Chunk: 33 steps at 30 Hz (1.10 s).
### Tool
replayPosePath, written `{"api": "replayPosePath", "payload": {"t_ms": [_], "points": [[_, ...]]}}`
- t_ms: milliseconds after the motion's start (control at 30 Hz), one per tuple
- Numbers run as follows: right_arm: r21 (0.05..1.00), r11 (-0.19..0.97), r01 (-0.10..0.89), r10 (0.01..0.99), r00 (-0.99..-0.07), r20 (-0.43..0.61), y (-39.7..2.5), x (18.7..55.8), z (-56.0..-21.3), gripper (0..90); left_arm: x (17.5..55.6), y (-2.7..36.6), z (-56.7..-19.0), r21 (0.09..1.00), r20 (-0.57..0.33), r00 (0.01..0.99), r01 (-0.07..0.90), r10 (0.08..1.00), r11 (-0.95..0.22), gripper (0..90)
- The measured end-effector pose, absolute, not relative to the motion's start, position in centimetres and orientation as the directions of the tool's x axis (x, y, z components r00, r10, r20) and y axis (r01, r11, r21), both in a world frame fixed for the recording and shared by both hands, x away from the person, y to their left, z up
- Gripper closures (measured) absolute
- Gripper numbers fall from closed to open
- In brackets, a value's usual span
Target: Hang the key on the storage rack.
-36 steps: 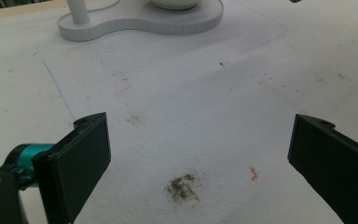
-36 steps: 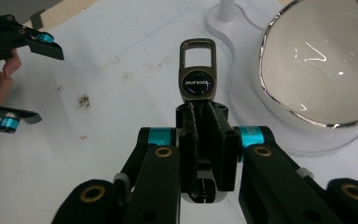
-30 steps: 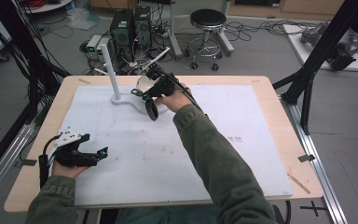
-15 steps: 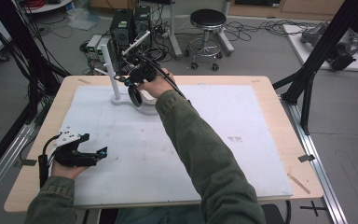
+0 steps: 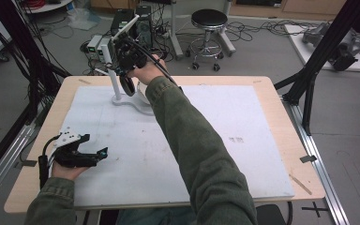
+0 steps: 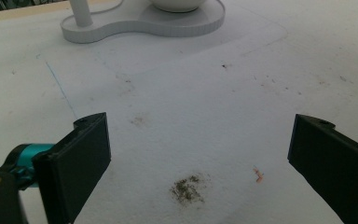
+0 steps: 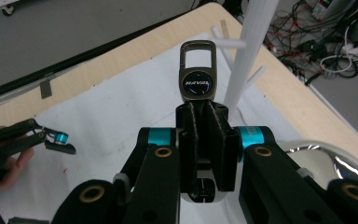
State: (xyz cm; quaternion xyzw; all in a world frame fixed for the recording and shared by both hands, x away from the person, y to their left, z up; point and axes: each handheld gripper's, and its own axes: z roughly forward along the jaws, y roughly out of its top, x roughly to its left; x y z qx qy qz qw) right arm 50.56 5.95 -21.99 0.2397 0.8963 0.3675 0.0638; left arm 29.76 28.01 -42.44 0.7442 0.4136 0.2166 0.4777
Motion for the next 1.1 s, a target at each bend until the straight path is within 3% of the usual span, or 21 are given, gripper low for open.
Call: {"api": "replayPosePath", "payload": {"t_ms": [833,1100], "points": [[0.640,0.646,0.416,0.512,-0.858,0.042,8.7,52.6,-24.5,79.3,29.8,28.1,-42.5,0.892,-0.079,0.567,0.408,0.820,-0.196,6.2],[0.626,0.641,0.444,0.549,-0.836,0.031,8.1,52.7,-24.9,43.8,29.7,28.1,-42.4,0.891,-0.078,0.569,0.409,0.818,-0.199,6.2]]}}
